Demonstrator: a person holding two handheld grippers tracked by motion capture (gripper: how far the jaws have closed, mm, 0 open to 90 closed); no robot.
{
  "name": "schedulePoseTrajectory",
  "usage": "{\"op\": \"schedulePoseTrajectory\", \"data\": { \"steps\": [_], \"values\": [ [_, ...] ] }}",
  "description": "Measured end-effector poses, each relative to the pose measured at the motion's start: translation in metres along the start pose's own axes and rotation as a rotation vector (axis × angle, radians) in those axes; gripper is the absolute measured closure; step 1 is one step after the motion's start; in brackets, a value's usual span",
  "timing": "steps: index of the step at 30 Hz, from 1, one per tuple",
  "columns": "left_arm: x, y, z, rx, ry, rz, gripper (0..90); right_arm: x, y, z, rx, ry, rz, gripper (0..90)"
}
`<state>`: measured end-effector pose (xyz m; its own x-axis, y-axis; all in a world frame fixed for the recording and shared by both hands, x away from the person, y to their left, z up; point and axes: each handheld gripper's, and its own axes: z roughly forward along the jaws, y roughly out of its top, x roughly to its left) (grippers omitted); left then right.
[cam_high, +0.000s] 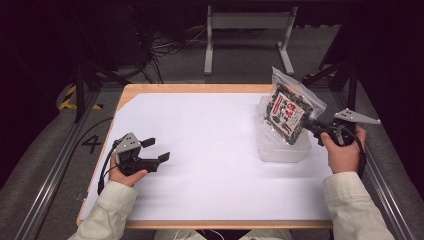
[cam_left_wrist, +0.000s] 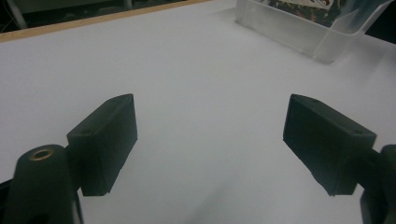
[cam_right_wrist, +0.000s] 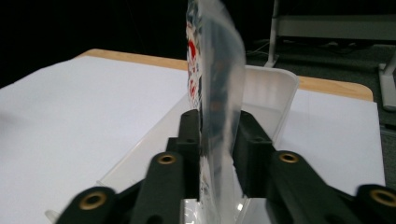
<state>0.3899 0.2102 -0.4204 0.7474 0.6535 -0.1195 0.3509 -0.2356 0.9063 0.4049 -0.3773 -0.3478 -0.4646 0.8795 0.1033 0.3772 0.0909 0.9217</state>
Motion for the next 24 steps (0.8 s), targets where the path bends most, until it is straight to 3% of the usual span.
{"op": "schedulePoseTrajectory", "data": {
  "steps": [6,10,16,24],
  "values": [
    [-0.005,0.0,-0.004,-0.012,-0.005,0.003,18.3,0.003,0.002,-0.011,-0.043,-0.002,0.005,44.9],
    [-0.011,0.0,-0.009,-0.01,-0.007,0.02,18.1,0.008,0.004,-0.02,-0.07,-0.003,-0.001,33.2],
    [-0.019,0.001,-0.018,-0.021,-0.01,0.038,17.9,0.023,0.007,-0.035,-0.088,0.03,-0.034,26.0],
    [-0.026,-0.001,-0.023,-0.038,-0.023,0.043,17.8,0.043,0.003,-0.053,-0.117,0.091,-0.081,23.4]
  ]
}}
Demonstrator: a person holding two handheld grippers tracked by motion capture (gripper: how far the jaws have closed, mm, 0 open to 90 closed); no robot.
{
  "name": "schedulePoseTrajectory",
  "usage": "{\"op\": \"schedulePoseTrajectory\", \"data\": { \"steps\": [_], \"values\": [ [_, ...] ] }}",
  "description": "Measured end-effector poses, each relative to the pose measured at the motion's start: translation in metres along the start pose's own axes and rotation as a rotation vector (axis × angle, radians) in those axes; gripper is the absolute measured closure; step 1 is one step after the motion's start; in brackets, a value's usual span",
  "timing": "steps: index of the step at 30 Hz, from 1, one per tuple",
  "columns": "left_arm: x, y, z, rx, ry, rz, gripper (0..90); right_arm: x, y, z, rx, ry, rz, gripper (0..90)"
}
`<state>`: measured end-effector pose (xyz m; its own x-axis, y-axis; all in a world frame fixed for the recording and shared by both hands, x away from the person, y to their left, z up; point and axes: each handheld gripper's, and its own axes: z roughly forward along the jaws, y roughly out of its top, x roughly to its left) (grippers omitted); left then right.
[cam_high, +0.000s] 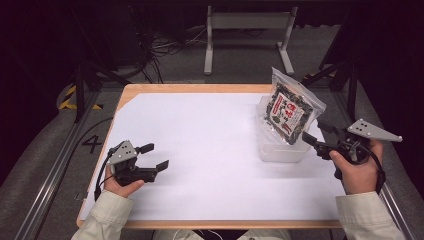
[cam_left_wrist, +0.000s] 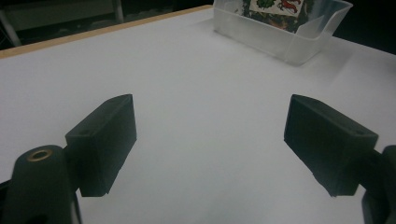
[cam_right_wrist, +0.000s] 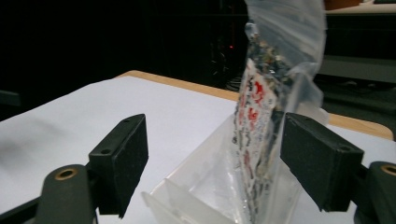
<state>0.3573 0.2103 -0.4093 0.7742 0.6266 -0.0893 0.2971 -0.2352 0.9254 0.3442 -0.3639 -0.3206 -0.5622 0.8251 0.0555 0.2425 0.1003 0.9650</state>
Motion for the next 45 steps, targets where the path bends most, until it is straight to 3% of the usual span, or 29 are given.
{"op": "schedulePoseTrajectory", "data": {
  "steps": [8,17,26,33,45],
  "values": [
    [-0.004,-0.001,-0.004,-0.007,-0.01,0.005,17.4,0.022,-0.008,-0.005,-0.021,0.108,-0.035,22.2],
    [-0.009,-0.004,-0.007,-0.021,-0.019,0.004,16.7,0.039,-0.022,-0.001,-0.033,0.183,-0.042,21.1],
    [-0.011,-0.005,-0.007,-0.021,-0.025,0.009,16.4,0.046,-0.044,0.014,-0.007,0.197,-0.041,20.9],
    [-0.01,-0.006,-0.006,-0.019,0.014,0.025,16.3,0.05,-0.061,0.019,0.007,0.178,-0.069,20.9],
    [-0.007,-0.011,-0.002,-0.009,0.011,0.009,16.3,0.055,-0.094,0.034,0.053,0.178,-0.083,21.4]
  ]
}}
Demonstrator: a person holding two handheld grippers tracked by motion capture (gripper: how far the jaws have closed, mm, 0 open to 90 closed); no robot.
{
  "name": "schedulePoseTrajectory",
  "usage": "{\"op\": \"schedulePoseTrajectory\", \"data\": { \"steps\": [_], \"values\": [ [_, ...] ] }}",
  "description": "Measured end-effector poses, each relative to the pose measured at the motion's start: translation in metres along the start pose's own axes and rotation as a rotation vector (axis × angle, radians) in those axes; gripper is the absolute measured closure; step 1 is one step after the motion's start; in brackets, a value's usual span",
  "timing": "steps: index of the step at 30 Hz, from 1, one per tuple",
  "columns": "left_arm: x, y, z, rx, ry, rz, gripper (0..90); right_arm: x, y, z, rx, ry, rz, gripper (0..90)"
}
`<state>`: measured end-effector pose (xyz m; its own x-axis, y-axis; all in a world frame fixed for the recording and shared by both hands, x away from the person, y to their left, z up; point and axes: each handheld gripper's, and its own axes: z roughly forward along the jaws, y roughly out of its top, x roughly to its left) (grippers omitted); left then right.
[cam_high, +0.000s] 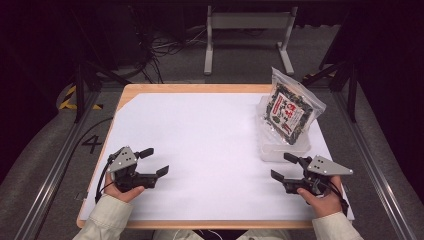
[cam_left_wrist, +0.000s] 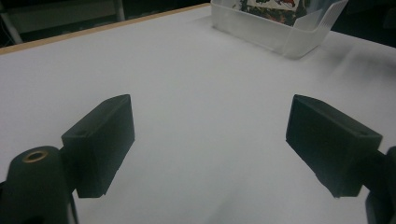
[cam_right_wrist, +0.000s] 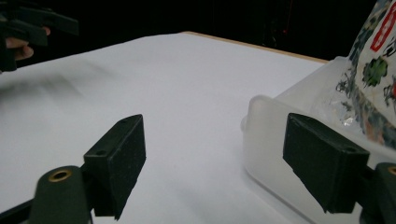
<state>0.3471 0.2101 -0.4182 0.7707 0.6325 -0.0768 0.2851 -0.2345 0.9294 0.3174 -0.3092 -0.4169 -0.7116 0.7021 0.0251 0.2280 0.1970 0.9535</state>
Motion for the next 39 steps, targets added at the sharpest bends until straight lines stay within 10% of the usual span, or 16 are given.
{"op": "schedulePoseTrajectory", "data": {
  "steps": [39],
  "values": [
    [-0.002,-0.004,0.005,0.02,-0.024,0.006,16.3,0.003,-0.02,0.02,0.094,0.021,-0.029,18.0]
  ]
}}
